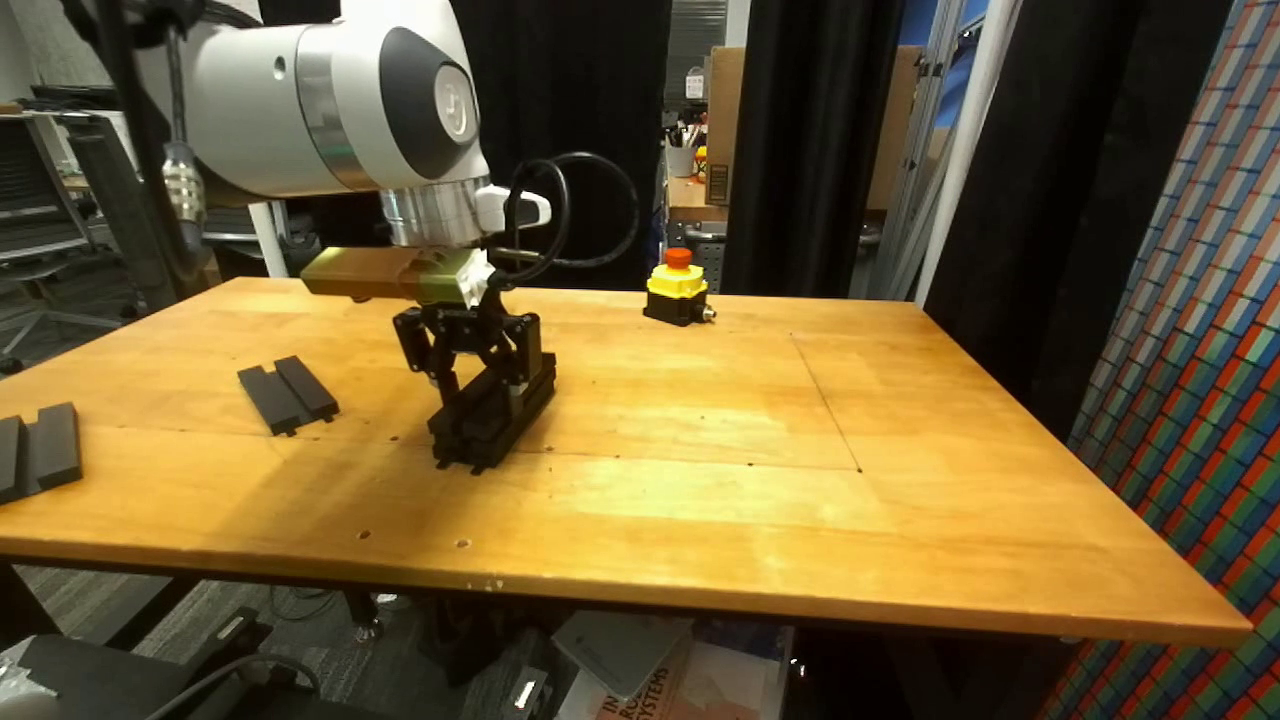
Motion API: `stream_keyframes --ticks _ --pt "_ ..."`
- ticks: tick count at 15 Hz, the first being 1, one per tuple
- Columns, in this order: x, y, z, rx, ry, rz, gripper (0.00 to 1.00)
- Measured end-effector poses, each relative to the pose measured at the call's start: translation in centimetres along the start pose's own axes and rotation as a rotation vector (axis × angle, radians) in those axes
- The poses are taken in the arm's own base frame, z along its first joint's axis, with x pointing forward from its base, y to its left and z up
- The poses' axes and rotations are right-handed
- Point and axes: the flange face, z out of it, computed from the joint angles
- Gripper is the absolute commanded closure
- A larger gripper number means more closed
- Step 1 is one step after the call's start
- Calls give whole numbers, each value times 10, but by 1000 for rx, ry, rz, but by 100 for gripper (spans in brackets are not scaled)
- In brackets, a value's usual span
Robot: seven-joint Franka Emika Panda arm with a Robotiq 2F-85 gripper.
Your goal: Pile up all the black objects on the table
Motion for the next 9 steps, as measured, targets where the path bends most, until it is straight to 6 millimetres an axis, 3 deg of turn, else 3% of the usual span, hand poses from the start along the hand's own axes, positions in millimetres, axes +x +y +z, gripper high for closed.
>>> stream_keyframes --ticks 1,2,4,9 --pt "0 1 0 1 2 0 13" --pt "0 1 0 1 3 0 6" --pt "0 2 1 1 2 1 0" --pt "0 2 2 1 0 -16 0"
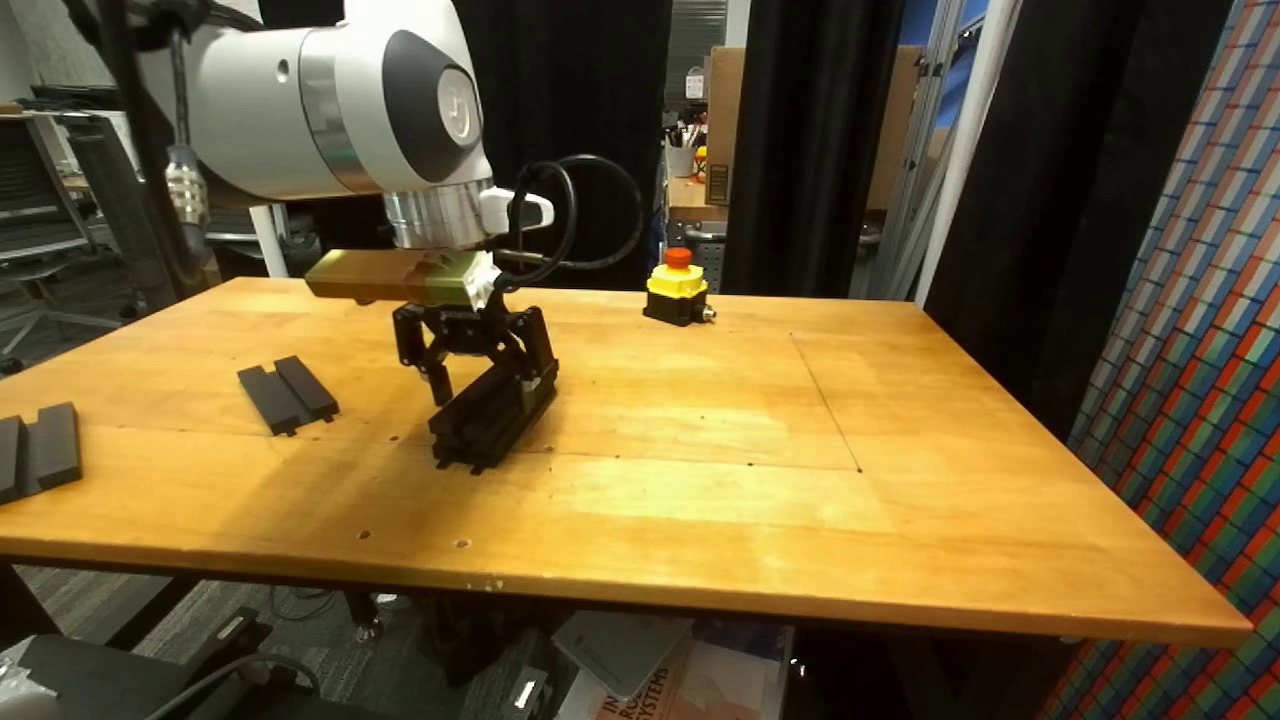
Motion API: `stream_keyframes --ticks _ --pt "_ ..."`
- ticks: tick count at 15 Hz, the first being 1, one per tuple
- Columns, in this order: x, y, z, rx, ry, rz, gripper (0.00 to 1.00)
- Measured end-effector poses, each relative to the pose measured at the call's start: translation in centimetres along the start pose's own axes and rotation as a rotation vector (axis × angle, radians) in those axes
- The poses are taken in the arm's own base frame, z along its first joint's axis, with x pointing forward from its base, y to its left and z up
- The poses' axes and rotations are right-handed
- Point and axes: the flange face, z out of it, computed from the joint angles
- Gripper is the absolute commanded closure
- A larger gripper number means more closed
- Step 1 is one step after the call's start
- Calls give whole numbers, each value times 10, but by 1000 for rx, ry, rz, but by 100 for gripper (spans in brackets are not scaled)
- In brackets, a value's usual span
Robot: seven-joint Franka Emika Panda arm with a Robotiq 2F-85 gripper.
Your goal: Pile up all the black objects on the table
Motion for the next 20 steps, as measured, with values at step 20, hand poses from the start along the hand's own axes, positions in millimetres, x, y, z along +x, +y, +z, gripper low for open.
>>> stream_keyframes --ticks 20 --pt "-24 -184 -63 -97 108 -777 0"
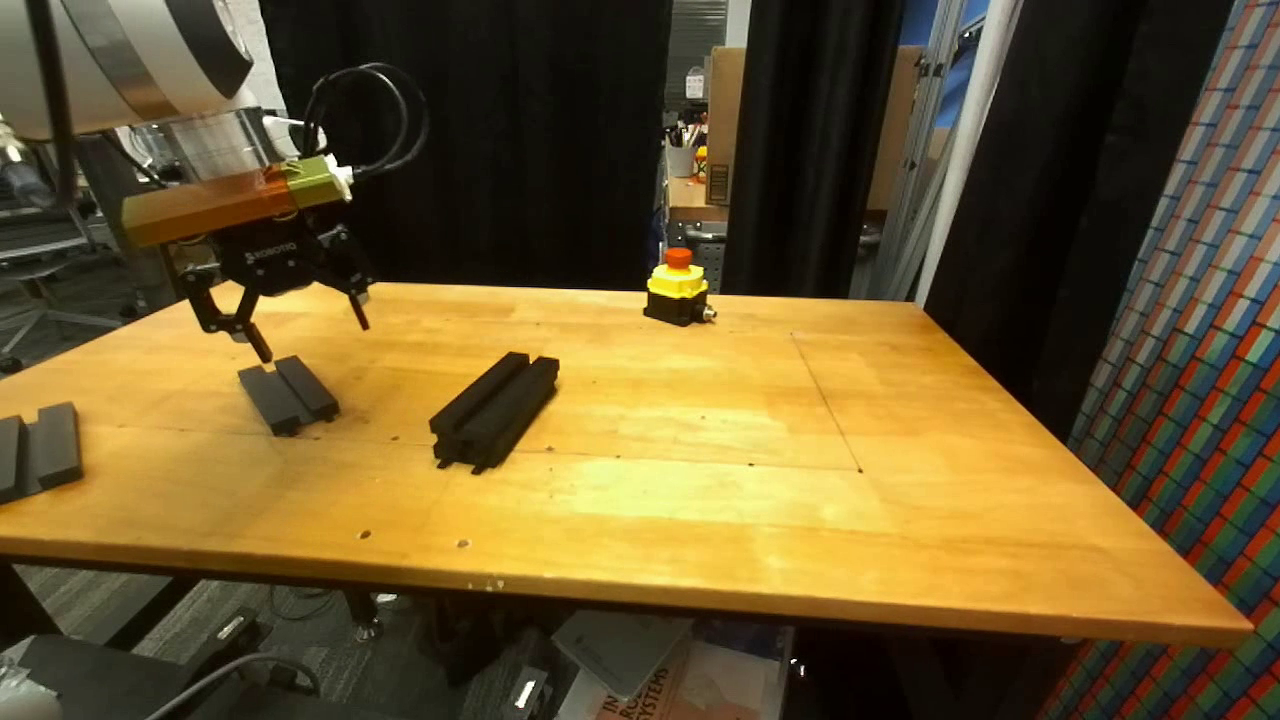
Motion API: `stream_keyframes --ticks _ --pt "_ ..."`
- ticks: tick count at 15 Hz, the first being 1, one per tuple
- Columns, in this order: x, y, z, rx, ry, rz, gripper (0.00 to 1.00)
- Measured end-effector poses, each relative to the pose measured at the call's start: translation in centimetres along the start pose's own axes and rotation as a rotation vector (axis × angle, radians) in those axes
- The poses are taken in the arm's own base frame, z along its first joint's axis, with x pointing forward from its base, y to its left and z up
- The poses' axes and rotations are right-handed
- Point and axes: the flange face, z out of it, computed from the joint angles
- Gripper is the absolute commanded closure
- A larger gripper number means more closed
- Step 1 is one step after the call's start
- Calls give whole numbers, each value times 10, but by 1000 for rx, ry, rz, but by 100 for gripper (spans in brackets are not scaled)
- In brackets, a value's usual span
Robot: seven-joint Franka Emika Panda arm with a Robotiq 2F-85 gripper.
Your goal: Pile up all the black objects on the table
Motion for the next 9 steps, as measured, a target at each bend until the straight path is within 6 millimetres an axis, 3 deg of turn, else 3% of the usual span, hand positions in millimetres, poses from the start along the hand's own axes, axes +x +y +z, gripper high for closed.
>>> stream_keyframes --ticks 5,9 --pt "27 2 18 -25 -9 -184 0" --pt "44 4 29 -4 -14 -229 0"
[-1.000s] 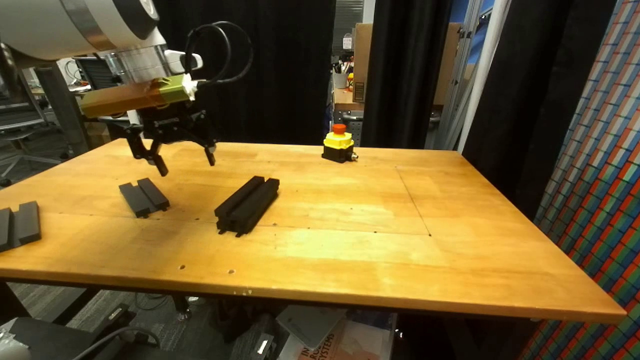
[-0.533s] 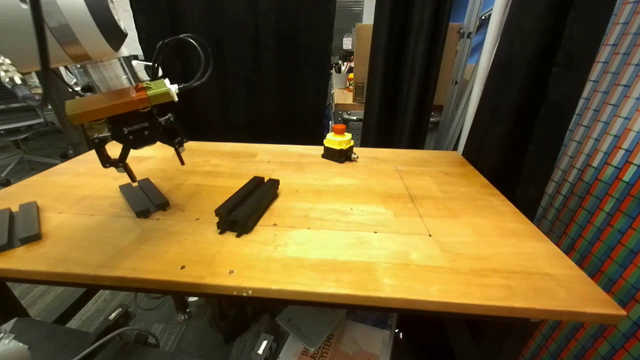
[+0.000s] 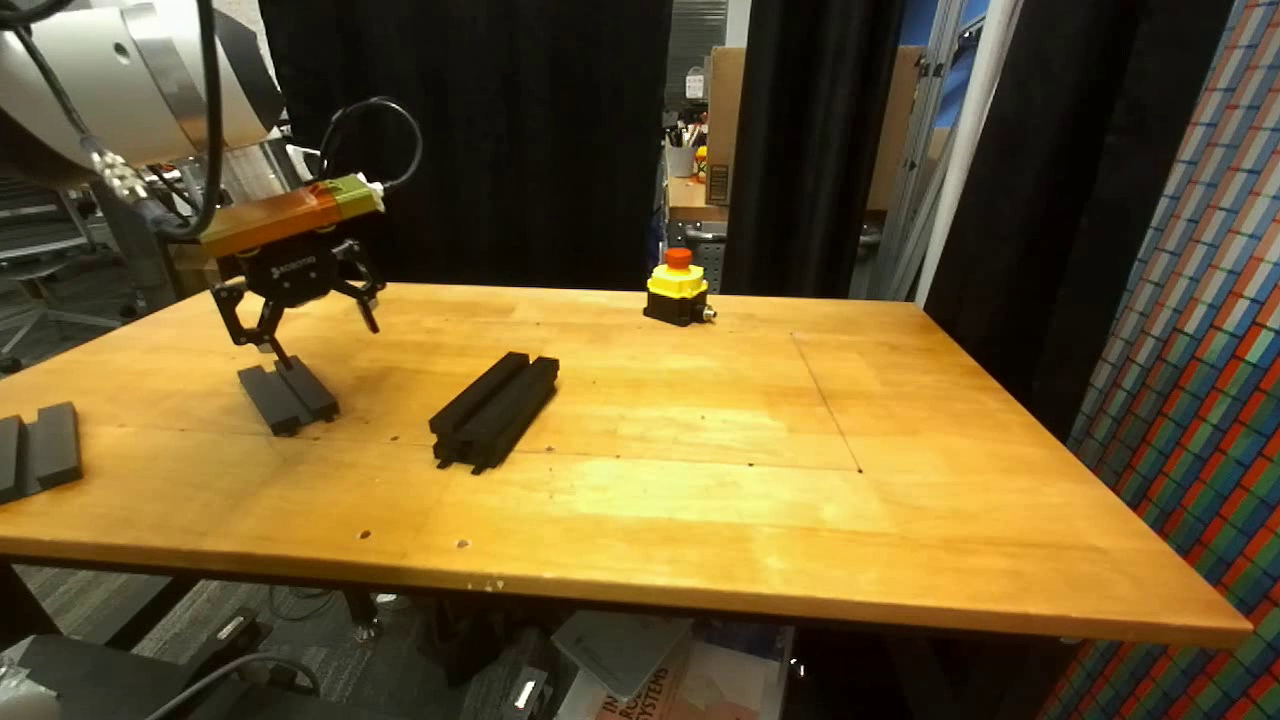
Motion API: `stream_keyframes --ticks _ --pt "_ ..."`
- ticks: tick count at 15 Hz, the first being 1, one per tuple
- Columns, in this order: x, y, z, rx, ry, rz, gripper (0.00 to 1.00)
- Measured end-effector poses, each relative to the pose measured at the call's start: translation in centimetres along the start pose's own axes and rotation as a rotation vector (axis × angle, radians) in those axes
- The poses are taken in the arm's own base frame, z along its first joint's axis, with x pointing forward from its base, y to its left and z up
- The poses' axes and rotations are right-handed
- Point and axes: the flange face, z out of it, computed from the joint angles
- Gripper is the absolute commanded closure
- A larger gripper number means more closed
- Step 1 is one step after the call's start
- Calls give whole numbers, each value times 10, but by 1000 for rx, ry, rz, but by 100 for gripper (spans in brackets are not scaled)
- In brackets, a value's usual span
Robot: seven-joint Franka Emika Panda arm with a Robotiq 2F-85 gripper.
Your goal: Pile up all the black objects on the table
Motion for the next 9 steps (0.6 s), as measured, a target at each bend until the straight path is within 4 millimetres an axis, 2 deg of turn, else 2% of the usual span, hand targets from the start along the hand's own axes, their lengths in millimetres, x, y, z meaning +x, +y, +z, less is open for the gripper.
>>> stream_keyframes --ticks 9 --pt "28 -26 1 73 16 19 0"
